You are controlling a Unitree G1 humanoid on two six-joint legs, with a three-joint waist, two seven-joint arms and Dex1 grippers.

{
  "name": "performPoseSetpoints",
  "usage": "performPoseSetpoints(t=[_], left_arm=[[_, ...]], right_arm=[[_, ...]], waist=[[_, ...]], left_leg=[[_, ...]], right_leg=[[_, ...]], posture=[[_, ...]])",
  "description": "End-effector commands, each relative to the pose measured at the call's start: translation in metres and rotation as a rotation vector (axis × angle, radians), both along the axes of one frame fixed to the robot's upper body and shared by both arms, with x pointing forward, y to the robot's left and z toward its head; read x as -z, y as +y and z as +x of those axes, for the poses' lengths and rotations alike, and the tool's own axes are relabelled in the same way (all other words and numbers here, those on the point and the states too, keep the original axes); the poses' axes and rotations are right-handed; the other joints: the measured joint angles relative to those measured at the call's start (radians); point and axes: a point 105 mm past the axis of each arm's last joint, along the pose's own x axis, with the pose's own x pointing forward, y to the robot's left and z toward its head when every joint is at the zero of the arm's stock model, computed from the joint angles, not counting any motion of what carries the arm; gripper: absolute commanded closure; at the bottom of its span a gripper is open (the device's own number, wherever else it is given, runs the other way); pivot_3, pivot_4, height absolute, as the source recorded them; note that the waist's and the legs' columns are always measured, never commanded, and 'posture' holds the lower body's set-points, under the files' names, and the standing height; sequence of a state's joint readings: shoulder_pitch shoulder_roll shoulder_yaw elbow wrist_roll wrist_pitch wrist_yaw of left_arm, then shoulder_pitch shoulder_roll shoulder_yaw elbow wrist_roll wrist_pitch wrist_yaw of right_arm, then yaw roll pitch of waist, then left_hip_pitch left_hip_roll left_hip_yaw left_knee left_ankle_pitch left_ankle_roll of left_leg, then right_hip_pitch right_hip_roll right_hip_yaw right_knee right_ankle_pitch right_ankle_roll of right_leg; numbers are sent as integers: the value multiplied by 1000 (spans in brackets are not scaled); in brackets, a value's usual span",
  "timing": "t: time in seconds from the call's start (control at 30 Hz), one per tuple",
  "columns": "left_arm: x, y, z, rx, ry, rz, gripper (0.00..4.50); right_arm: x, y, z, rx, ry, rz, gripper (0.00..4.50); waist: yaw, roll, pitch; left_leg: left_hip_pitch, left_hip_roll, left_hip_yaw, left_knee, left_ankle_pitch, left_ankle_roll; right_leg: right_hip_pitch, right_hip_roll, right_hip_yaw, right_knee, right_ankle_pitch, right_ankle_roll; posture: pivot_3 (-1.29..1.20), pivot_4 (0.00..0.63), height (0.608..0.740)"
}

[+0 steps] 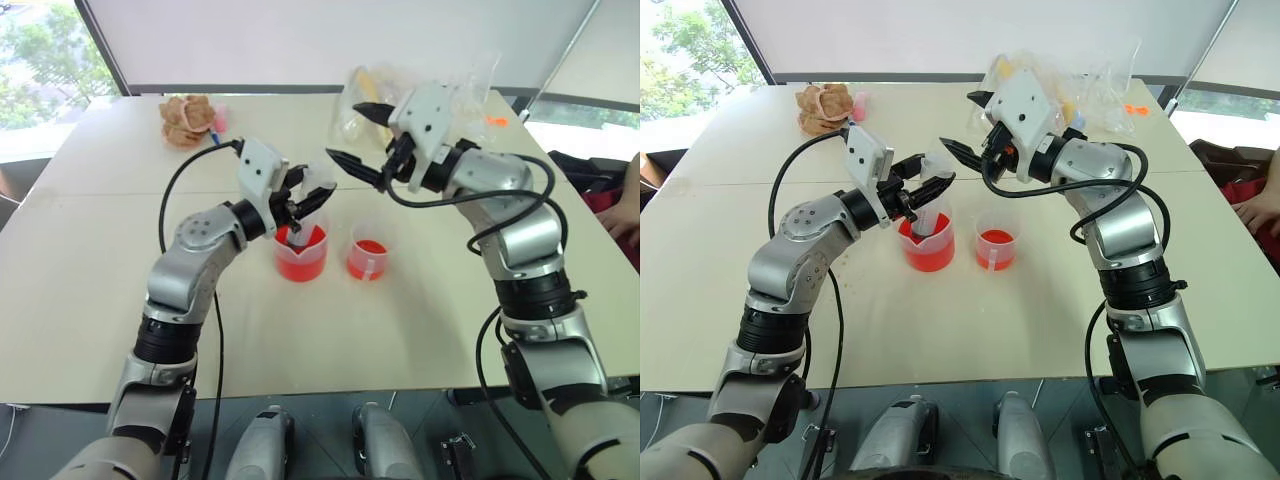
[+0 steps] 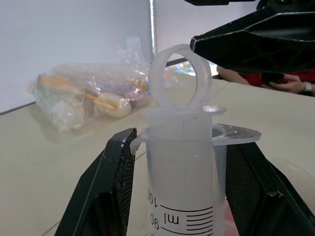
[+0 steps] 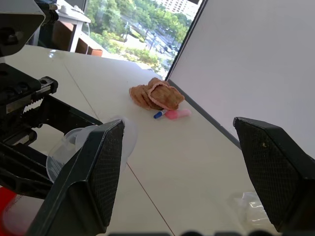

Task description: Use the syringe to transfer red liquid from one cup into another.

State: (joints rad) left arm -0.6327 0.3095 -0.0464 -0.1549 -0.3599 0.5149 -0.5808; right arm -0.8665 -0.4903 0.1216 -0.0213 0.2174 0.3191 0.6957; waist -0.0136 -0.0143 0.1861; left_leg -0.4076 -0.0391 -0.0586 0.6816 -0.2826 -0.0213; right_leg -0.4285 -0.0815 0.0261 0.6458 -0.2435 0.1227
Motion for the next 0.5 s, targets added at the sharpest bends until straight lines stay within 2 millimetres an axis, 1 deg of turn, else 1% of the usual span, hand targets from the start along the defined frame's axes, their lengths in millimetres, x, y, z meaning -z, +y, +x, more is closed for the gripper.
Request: performPoseSetpoints(t=[0.03, 0.23, 0.33, 0.5], left_arm=[[-26, -6, -15, 44, -107, -40, 2452], [-33, -6, -16, 30, -145, -71, 2452], [-33, -6, -16, 28, -146, -75, 2452], [-31, -6, -17, 37, -136, -80, 2452]], right_arm=[[-4, -1, 3, 20, -22, -24, 825], [13, 5, 5, 23, 10, -112, 825], [16, 8, 4, 20, 13, -123, 825], [17, 8, 9, 49, 6, -124, 825]], waist=[[0, 0, 0], [0, 0, 0], [0, 0, 0], [0, 0, 0]], left_leg=[[0, 0, 0, 0, 0, 0], [0, 0, 0, 0, 0, 0], [0, 0, 0, 0, 0, 0], [0, 0, 0, 0, 0, 0]], right_leg=[[0, 0, 0, 0, 0, 0], [0, 0, 0, 0, 0, 0], [0, 0, 0, 0, 0, 0], [0, 0, 0, 0, 0, 0]], posture=[[0, 150, 740], [0, 150, 740], [0, 150, 740], [0, 150, 740]])
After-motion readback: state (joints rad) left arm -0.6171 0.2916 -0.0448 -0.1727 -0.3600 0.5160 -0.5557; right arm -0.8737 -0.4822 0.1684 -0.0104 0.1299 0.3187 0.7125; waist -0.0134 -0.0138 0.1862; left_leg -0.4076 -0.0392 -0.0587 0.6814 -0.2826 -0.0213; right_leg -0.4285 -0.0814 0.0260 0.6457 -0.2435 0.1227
